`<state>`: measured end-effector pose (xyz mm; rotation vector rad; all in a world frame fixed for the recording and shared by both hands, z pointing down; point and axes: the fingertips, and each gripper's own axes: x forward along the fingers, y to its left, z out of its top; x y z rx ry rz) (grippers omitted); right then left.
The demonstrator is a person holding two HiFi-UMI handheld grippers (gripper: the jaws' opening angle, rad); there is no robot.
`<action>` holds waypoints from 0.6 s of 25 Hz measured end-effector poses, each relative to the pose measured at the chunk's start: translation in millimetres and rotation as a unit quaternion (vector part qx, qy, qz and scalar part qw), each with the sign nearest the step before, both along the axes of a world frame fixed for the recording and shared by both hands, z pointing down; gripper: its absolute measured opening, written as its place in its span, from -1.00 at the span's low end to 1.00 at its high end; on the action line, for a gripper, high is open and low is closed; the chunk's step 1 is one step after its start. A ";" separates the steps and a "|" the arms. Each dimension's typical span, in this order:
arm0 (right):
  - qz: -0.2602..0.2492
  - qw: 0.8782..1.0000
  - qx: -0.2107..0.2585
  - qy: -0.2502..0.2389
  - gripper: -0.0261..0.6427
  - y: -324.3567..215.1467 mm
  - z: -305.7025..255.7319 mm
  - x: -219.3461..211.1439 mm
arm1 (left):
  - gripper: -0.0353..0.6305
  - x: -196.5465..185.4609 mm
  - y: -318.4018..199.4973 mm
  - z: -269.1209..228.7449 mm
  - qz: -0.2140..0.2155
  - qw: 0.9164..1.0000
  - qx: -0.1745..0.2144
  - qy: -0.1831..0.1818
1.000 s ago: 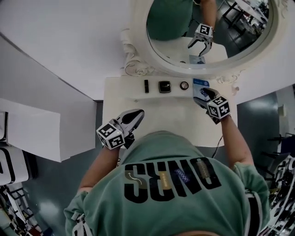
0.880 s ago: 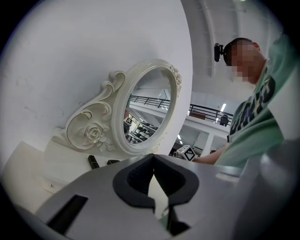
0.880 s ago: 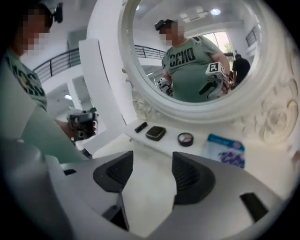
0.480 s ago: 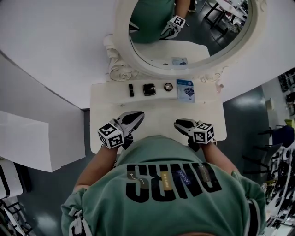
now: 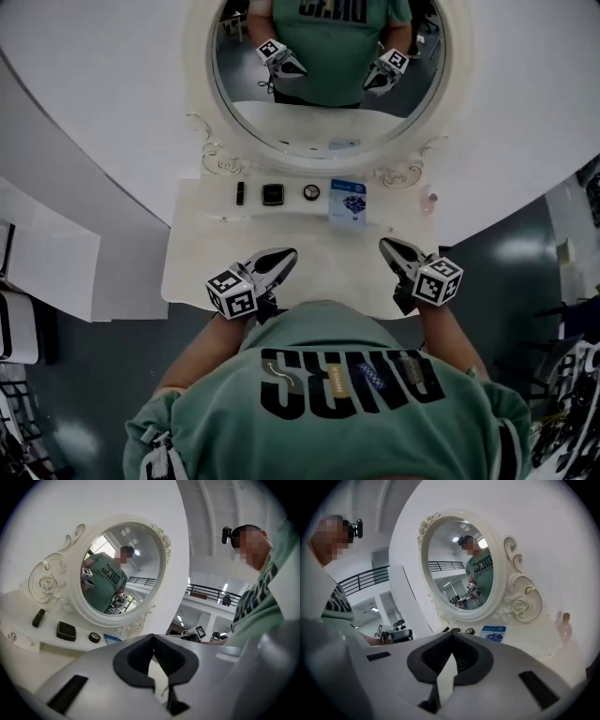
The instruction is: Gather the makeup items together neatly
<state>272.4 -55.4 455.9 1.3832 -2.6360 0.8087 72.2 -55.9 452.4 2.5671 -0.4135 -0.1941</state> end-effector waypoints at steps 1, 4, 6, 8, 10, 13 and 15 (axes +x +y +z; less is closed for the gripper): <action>-0.007 1.000 0.003 -0.003 -0.94 3.2 0.9 6.8 | -0.87 7.3 6.3 -2.5 -0.005 1.000 -0.003 -0.002; -0.011 1.000 0.000 -0.008 -0.94 9.2 7.8 32.2 | -0.87 24.5 20.9 -13.4 -0.011 1.000 0.007 -0.009; -0.004 1.000 -0.003 -0.016 -0.94 12.1 11.4 38.2 | -0.87 20.1 23.3 -20.7 -0.021 0.999 0.021 -0.015; 0.001 1.000 0.000 -0.028 -0.94 12.2 11.9 28.0 | -0.87 0.2 19.7 -28.2 -0.033 0.999 0.035 -0.021; 0.003 1.000 0.007 -0.030 -0.94 10.0 8.6 16.7 | -0.87 -21.5 14.4 -32.5 -0.044 0.998 0.043 -0.022; 0.014 0.999 0.014 -0.034 -0.94 1.4 2.0 2.0 | -0.87 -52.0 5.6 -33.4 -0.057 0.997 0.047 -0.019; 0.019 0.999 0.016 -0.039 -0.94 -3.7 0.2 -14.8 | -0.87 -71.9 1.8 -33.1 -0.059 0.997 0.051 -0.018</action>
